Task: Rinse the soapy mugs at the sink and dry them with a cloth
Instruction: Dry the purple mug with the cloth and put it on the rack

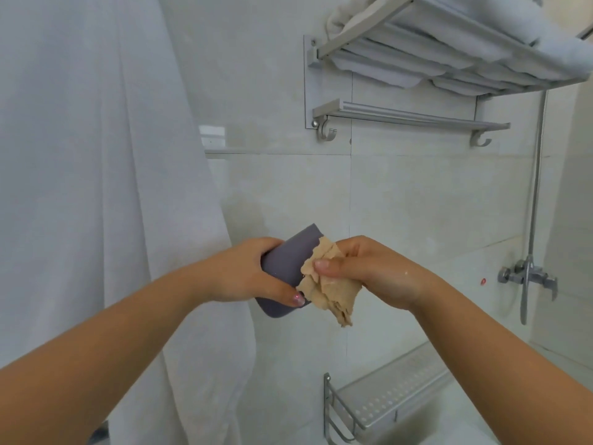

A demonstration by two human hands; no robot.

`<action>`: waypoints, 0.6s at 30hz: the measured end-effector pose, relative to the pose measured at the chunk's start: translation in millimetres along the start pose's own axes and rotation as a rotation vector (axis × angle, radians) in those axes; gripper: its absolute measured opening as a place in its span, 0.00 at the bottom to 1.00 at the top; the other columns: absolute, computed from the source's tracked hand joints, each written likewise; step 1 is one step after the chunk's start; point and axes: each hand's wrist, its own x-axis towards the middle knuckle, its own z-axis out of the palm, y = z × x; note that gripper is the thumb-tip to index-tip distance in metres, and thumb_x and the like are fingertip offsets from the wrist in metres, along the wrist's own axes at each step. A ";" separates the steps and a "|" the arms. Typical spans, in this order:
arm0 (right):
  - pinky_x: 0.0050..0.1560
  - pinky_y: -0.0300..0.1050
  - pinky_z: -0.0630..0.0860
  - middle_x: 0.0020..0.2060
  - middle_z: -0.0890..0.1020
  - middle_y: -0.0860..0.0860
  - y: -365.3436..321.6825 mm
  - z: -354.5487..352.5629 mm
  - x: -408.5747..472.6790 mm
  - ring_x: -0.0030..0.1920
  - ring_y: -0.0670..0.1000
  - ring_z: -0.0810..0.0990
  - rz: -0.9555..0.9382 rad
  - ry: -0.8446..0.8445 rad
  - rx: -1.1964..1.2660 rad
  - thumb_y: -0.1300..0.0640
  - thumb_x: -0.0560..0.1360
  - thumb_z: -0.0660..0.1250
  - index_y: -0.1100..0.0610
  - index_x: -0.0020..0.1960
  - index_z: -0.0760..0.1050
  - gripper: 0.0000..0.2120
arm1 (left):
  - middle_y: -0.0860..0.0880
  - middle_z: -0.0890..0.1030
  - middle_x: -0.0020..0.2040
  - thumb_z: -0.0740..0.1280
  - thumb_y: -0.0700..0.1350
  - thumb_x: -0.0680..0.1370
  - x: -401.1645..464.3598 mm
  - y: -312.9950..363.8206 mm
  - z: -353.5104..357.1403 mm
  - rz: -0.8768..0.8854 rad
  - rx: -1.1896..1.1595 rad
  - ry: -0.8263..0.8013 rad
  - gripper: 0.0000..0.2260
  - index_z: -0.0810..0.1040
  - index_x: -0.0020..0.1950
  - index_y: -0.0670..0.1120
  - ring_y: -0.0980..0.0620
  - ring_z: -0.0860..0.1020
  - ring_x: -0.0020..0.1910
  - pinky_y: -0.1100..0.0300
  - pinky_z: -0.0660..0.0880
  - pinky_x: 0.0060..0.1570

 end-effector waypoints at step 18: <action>0.47 0.43 0.78 0.39 0.84 0.51 8.9 7.6 -6.0 0.42 0.49 0.83 0.045 -0.064 -0.126 0.52 0.75 0.67 0.57 0.43 0.80 0.09 | 0.54 0.83 0.53 0.79 0.49 0.63 -4.2 -7.3 19.3 0.012 -0.004 -0.044 0.26 0.75 0.58 0.52 0.55 0.82 0.52 0.49 0.79 0.55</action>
